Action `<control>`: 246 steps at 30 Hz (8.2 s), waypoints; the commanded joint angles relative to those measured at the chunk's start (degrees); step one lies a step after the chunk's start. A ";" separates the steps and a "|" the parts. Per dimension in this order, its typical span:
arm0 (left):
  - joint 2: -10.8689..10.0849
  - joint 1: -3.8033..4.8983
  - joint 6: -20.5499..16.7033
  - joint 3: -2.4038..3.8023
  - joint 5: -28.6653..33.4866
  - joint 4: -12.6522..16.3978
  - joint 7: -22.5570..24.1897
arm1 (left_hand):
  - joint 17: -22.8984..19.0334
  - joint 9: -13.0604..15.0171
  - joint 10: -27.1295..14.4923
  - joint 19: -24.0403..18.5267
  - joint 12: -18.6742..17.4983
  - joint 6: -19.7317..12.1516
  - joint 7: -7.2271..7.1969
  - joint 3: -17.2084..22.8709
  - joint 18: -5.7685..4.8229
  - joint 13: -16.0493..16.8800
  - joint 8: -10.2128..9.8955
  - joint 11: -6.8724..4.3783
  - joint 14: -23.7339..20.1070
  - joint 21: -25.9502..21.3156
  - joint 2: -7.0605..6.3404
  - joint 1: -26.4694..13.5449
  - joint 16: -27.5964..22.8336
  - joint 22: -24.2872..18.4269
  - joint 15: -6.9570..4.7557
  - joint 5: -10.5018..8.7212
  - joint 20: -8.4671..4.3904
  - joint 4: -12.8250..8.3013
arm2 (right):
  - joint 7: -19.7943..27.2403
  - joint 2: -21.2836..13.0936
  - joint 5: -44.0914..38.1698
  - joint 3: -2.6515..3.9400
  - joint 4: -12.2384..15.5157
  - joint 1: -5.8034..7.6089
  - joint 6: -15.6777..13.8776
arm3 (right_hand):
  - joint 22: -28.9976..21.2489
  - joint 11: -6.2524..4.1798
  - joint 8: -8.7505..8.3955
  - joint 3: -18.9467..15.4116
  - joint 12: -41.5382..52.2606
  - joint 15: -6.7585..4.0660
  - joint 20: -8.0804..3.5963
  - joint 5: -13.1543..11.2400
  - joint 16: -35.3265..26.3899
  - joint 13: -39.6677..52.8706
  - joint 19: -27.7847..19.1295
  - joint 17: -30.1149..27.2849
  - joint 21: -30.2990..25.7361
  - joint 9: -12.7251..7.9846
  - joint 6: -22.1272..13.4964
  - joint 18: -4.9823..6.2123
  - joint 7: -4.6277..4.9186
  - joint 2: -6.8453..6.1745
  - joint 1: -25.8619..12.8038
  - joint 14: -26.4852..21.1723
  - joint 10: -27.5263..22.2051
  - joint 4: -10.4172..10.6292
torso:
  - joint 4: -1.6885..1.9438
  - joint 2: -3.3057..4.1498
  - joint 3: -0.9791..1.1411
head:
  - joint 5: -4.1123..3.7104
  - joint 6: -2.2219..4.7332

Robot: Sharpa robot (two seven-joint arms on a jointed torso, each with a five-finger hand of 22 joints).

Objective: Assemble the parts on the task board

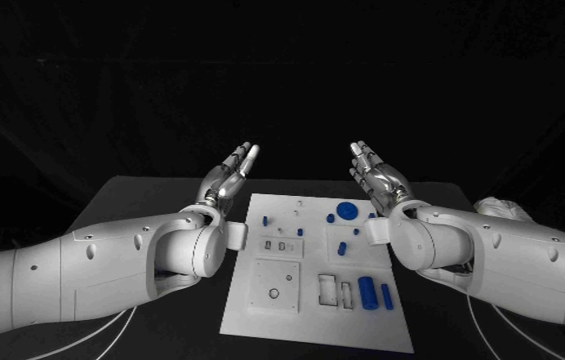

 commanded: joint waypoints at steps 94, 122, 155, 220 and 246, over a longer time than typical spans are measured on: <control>-11.02 6.44 16.72 0.17 -11.16 11.46 -3.19 | 2.02 1.07 2.69 9.19 6.14 11.28 6.44 2.65 2.89 1.44 2.07 6.64 5.86 6.02 1.42 23.33 9.60 2.73 8.41 24.77 18.01 0.30 | -38.03 -0.61 -110.14 -2.66 -2.40 12.48 24.02 | 75.89 9.82 9.90 30.35 31.28 -0.20 3.61 6.44 81.64 18.55 79.26 66.06 82.35 16.64 48.98 -5.29 10.55 -22.30 14.28 82.82 44.43 -11.72 | 3.76 9.52 1.78 | -4.62 -7.41; -10.47 6.42 17.70 0.15 -11.16 10.70 -4.20 | 1.99 1.11 2.74 9.17 6.40 11.59 6.97 2.69 2.89 1.47 2.17 7.22 5.78 6.02 1.53 23.44 9.62 2.69 8.51 24.92 18.14 0.31 | -37.27 1.61 -109.23 -2.65 -6.22 10.27 24.05 | 75.06 10.30 8.96 34.05 29.40 0.18 4.02 11.90 81.10 19.75 78.19 64.93 81.25 18.69 49.85 -4.98 11.08 -22.78 14.92 82.02 43.18 -13.63 | 3.94 8.47 1.59 | -4.74 -9.04; -9.96 6.41 18.66 0.13 -11.17 9.95 -5.20 | 2.00 1.12 2.77 9.12 6.57 11.70 7.32 2.72 2.87 1.48 2.21 7.63 5.82 6.00 1.56 23.56 9.76 2.66 8.63 25.01 18.16 0.28 | -37.18 3.08 -107.87 -2.65 -9.43 9.46 25.83 | 75.67 10.34 8.06 36.35 28.63 0.29 4.16 8.89 80.74 20.84 78.23 64.21 81.01 20.96 49.11 -5.01 11.33 -23.00 14.31 81.53 44.16 -15.11 | 4.02 7.82 1.43 | -4.70 -10.03; -9.74 6.36 20.09 0.10 -11.22 8.74 -7.12 | 2.07 1.20 3.48 9.18 8.11 12.57 8.62 3.15 2.76 1.72 2.52 9.13 6.03 6.10 1.75 24.61 10.40 2.60 9.04 25.49 18.28 0.10 | -35.25 5.77 -104.92 -2.47 -13.45 7.67 20.29 | 77.13 8.86 12.94 38.56 30.44 -0.93 3.04 13.97 80.40 23.83 78.81 63.92 80.93 32.35 51.93 -5.13 11.36 -20.74 15.68 81.65 51.23 -18.93 | 4.15 7.29 1.31 | -4.49 -10.84; -9.05 6.38 20.09 0.12 -11.22 8.49 -7.66 | 2.07 1.22 3.62 9.15 8.33 12.72 8.72 3.20 2.74 1.75 2.56 9.25 6.04 6.09 1.77 24.74 10.44 2.58 9.05 25.56 18.29 0.08 | -35.00 15.44 -99.03 -1.70 -22.50 11.18 24.05 | 77.28 8.94 12.82 38.54 29.97 -0.91 2.99 12.86 80.28 23.74 78.88 63.81 80.90 33.18 51.37 -5.16 11.45 -20.63 15.57 81.66 51.51 -18.93 | 4.55 7.50 1.53 | -4.41 -10.84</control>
